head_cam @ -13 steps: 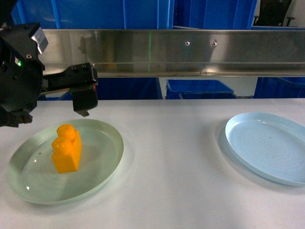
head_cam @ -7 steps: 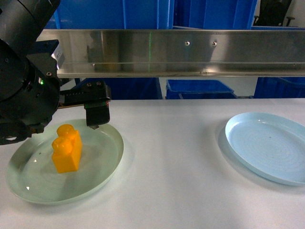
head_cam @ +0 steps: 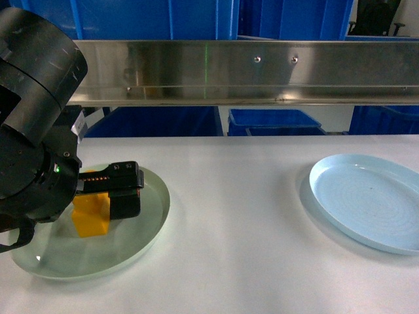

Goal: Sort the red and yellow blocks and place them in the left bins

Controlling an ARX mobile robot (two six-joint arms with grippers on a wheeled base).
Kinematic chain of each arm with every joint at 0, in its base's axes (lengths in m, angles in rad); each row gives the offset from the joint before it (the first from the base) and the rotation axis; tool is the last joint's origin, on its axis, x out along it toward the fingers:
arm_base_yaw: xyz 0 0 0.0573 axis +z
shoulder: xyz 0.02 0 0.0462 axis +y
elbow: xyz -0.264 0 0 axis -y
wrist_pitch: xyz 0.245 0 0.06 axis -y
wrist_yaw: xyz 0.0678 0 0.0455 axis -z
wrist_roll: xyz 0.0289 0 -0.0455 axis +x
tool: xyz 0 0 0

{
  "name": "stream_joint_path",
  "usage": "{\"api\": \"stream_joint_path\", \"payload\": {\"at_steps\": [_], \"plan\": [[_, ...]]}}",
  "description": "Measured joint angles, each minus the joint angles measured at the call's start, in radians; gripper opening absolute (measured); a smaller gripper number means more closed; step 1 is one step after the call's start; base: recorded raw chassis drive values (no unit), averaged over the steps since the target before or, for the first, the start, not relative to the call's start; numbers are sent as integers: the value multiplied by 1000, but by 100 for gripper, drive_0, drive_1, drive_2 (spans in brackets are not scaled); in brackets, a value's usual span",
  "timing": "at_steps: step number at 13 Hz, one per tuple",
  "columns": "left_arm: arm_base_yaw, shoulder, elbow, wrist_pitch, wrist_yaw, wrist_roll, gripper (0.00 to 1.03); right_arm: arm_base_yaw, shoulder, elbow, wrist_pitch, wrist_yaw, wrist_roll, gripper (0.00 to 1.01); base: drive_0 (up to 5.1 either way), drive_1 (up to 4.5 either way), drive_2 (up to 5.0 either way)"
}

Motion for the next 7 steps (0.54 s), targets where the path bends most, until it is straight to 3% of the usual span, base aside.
{"api": "stream_joint_path", "payload": {"at_steps": [4,7], "plan": [[-2,1,-8,36,-3,21,97,0,0,0,0,0,0,28,0,0,0],[-5,30,-23,79,-27,27,68,0,0,0,0,0,0,28,0,0,0]]}}
